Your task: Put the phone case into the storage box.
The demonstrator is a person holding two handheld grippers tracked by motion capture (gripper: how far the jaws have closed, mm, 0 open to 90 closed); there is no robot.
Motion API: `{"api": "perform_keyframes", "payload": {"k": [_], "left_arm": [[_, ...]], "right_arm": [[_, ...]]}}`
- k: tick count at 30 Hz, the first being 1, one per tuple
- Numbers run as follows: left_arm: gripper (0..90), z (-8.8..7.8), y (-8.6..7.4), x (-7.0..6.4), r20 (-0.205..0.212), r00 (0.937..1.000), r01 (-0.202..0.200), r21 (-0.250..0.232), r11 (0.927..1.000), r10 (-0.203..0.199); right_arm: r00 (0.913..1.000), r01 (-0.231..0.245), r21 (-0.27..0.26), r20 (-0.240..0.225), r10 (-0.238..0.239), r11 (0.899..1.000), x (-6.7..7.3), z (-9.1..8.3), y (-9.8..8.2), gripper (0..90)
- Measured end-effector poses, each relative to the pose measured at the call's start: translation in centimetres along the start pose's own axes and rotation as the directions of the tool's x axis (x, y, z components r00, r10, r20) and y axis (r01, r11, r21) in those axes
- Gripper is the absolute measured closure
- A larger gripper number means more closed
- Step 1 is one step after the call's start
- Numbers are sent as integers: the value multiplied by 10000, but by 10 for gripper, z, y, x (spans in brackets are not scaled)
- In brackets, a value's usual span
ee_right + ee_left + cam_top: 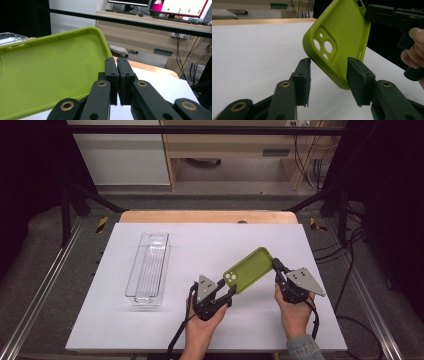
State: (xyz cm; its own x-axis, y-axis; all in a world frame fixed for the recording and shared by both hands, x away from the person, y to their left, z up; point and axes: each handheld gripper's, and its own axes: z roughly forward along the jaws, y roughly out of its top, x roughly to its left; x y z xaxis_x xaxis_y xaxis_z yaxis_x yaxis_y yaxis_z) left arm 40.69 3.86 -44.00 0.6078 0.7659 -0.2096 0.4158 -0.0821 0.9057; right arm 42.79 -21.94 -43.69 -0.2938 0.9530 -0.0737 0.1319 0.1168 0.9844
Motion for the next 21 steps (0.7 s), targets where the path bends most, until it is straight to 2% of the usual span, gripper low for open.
{"api": "perform_keyframes", "payload": {"k": [11,21], "left_arm": [[668,-1,0,5,62,9985,537,-131,9985,-536],[760,-5,3,10,424,9957,834,-325,9960,-820]], "right_arm": [[10000,5,4,-87,-5,10000,2,0,-1,876],[9999,-81,165,-130,83,9998,3,2,-3,878]]}}
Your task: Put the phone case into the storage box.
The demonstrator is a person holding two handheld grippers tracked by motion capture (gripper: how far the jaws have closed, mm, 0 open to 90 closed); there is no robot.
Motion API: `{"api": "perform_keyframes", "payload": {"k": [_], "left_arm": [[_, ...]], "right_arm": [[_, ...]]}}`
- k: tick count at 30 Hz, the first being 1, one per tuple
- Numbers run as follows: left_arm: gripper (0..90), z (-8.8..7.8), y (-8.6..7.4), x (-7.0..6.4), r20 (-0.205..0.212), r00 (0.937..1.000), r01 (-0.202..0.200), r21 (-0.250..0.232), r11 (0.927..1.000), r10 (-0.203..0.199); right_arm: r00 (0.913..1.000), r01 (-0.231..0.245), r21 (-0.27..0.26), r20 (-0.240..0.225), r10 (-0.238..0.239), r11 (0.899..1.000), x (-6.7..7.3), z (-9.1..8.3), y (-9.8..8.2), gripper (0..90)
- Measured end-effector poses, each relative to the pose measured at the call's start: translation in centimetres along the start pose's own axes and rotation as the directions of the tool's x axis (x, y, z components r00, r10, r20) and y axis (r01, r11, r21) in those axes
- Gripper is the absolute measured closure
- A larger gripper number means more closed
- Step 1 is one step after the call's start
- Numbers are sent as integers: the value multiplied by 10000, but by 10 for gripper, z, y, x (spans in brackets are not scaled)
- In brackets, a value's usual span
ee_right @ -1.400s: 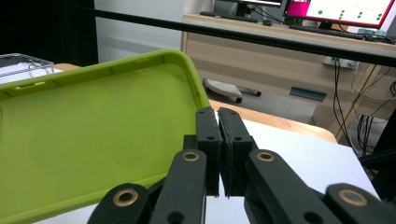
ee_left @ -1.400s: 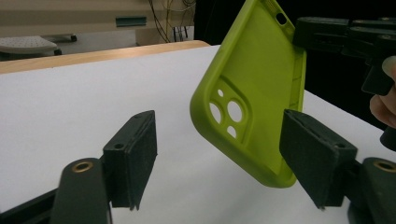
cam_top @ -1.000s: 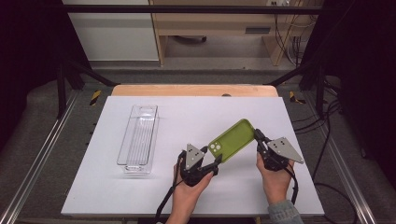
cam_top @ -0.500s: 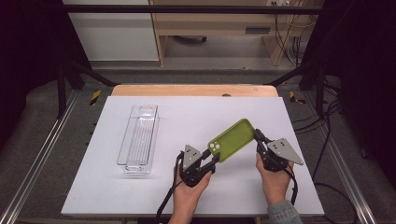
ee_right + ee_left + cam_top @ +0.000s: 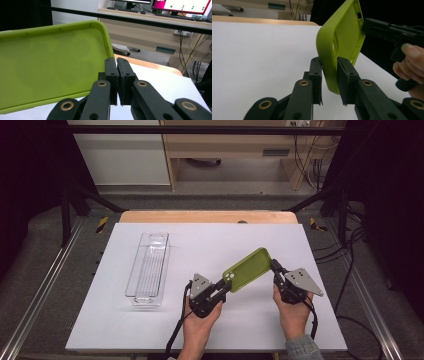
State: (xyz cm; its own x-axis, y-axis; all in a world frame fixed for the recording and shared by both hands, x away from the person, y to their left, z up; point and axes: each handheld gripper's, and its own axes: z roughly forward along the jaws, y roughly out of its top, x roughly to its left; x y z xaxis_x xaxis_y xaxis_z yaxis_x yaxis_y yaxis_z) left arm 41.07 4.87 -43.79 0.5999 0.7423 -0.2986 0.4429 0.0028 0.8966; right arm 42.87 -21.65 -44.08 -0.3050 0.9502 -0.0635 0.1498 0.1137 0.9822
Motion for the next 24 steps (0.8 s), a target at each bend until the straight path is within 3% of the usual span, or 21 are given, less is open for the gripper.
{"api": "perform_keyframes", "payload": {"k": [16,24], "left_arm": [[791,-10,6,4,-88,9995,-299,-392,9988,295],[795,-13,9,12,-449,9982,-415,-370,9985,399]], "right_arm": [[9977,-297,343,-604,317,9990,1,7,-6,878],[9923,-537,470,-1090,586,9975,3,11,-9,852]]}}
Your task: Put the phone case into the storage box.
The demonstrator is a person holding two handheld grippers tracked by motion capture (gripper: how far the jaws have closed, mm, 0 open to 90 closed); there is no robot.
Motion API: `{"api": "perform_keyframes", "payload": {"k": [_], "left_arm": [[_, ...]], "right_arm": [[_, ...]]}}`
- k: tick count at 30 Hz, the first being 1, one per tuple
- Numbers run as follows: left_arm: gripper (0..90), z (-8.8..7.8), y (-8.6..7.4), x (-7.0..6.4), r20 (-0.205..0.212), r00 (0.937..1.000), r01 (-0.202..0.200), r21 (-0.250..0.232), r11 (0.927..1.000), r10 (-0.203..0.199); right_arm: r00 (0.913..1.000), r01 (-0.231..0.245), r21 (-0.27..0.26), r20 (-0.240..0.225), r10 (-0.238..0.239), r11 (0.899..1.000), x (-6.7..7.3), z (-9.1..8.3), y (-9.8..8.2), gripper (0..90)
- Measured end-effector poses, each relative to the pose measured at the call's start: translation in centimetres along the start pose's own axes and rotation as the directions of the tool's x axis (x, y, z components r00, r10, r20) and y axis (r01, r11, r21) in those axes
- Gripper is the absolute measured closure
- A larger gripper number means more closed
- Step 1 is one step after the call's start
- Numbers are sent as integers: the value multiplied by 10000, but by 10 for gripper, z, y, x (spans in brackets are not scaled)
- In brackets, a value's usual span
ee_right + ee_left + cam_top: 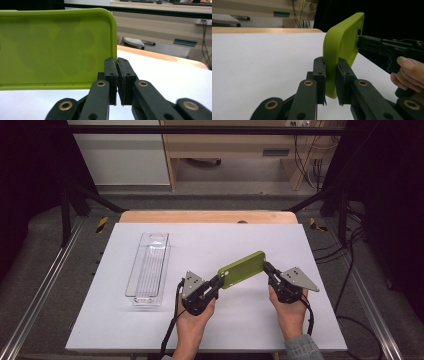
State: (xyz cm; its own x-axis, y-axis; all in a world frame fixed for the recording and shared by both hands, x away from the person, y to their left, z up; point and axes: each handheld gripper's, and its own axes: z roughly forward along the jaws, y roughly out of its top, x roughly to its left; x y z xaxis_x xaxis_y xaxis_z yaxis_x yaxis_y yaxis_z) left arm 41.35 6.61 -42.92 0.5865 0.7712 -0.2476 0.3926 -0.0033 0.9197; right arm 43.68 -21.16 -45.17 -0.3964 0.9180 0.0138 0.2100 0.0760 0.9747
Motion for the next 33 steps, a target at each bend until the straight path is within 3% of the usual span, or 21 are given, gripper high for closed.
{"api": "perform_keyframes", "payload": {"k": [1,6,7,8,9,10,11,15,17,18,21,26,29,33], "left_arm": [[796,0,0,2,-85,10000,27,-18,10000,-28],[797,2,3,4,-210,9998,40,-49,10000,-41],[797,3,4,4,-282,9995,-108,-52,9999,107],[797,3,5,5,-339,9993,-179,-60,9998,177],[797,3,6,7,-448,9987,-260,-72,9996,256],[797,3,6,7,-448,9987,-260,-72,9996,256],[798,2,7,9,-506,9983,-288,-61,9996,284],[798,-2,11,16,-606,9974,-400,-37,9992,397],[798,-6,15,21,-679,9962,-547,-31,9985,543],[798,-6,15,21,-679,9962,-547,-31,9985,543],[799,-12,20,28,-786,9942,-741,0,9973,739],[800,-22,27,40,-908,9938,-648,14,9979,647],[801,-32,36,50,-1111,9899,-881,49,9961,881],[801,-40,45,58,-1300,9857,-1068,107,9942,1072]], "right_arm": [[9999,-70,-50,-89,70,10000,0,0,0,776],[9993,-251,-225,-272,245,9994,0,0,0,718],[9989,-351,-270,-307,343,9990,-1,-1,1,647],[9989,-351,-270,-307,343,9990,-1,-1,1,647],[9988,-412,-331,-287,403,9986,0,-2,1,564],[9988,-412,-331,-287,403,9986,0,-2,1,564],[9991,-357,-345,-222,349,9988,-1,-3,0,492],[9997,-150,-510,-205,140,9986,-3,-3,-1,402],[9999,162,-596,-42,-165,9981,-7,-3,-3,285],[9999,162,-596,-42,-165,9981,-7,-3,-3,285],[9981,419,-12,446,-418,9991,-9,-1,-5,178],[9987,409,170,297,-414,9990,-11,-2,-6,150],[9993,375,3,-5,-375,9993,-11,-7,-6,125],[9989,450,140,124,-451,9989,-12,-14,-10,129]]}}
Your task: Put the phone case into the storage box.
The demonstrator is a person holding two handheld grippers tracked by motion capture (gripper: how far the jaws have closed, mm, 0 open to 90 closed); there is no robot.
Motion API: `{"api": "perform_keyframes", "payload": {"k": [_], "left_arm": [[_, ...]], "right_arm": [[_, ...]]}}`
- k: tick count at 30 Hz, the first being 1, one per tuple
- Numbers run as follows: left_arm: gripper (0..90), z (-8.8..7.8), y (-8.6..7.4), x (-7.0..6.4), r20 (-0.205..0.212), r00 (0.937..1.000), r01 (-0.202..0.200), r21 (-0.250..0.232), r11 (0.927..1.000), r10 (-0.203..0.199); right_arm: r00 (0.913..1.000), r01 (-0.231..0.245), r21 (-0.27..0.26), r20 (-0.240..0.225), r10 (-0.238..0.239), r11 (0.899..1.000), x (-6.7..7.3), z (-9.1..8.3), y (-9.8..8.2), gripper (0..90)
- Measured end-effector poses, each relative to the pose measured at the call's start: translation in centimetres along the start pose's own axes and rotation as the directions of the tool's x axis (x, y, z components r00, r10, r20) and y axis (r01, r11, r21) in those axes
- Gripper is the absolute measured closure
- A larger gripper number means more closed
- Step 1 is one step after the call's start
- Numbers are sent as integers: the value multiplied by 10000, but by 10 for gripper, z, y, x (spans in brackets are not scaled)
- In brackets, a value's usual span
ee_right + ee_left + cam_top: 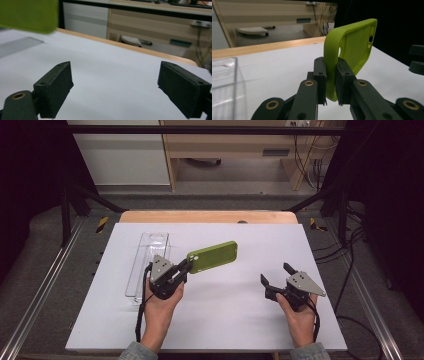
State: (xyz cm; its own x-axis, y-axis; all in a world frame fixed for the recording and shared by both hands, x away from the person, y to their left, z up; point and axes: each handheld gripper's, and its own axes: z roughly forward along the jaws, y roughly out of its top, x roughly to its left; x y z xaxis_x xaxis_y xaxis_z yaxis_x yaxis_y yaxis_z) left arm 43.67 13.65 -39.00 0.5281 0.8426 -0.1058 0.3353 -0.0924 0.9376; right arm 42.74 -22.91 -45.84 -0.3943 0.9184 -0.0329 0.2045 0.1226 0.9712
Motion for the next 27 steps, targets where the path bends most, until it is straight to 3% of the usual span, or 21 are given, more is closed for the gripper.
{"api": "perform_keyframes", "payload": {"k": [3,6,8,13,20,25,27], "left_arm": [[802,-6,7,8,-134,9997,-205,106,9997,206],[802,-11,13,15,-247,9996,-165,85,9998,168],[802,-17,18,23,-445,9984,-341,61,9994,344],[802,-26,24,39,-687,9965,-470,242,9986,486],[802,-48,32,75,-1244,9907,-517,350,9980,557],[803,-62,36,91,-1447,9882,-473,182,9987,494],[802,-70,40,95,-1722,9812,-827,296,9961,866]], "right_arm": [[9995,98,162,314,-104,9998,-4,-5,-6,141],[9996,106,313,243,-114,9995,-11,-10,-10,132],[9997,51,266,226,-57,9996,-15,-10,-12,124],[9983,364,338,434,-379,9988,-12,-6,-13,114],[9991,431,540,-11,-431,9976,-10,-4,-14,117],[9993,177,588,-351,-157,9981,-9,-2,-15,110],[9992,64,583,-408,-40,9983,-8,-2,-15,103]]}}
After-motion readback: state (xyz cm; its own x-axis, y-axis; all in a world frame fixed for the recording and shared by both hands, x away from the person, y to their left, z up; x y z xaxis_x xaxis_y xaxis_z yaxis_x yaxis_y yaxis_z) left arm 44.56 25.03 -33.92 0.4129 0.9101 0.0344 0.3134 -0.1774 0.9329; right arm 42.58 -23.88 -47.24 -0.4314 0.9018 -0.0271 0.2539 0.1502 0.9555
